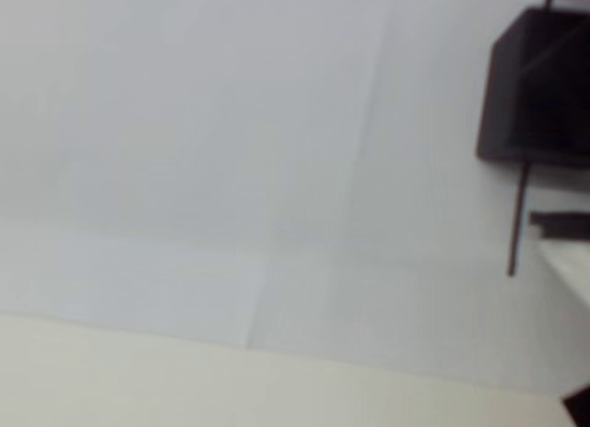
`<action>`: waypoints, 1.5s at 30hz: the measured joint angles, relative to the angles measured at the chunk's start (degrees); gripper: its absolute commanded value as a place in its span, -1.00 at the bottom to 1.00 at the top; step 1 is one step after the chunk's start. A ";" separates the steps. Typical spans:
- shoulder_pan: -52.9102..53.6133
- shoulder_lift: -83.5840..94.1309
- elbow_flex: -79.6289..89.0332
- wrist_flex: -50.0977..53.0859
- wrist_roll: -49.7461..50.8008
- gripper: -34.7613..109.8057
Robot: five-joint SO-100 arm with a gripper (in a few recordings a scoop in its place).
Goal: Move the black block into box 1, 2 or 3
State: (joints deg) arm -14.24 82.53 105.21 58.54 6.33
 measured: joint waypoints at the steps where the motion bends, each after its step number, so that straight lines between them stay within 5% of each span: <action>1: 0.00 0.00 0.26 0.00 -0.09 -0.15; 4: 0.00 0.00 1.05 -0.18 -0.09 -0.52; 25: 0.97 0.09 0.62 -1.93 3.08 -0.52; 45: 4.22 -11.60 -26.63 -1.93 9.84 -0.52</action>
State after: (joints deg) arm -10.02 70.93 78.57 56.60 16.17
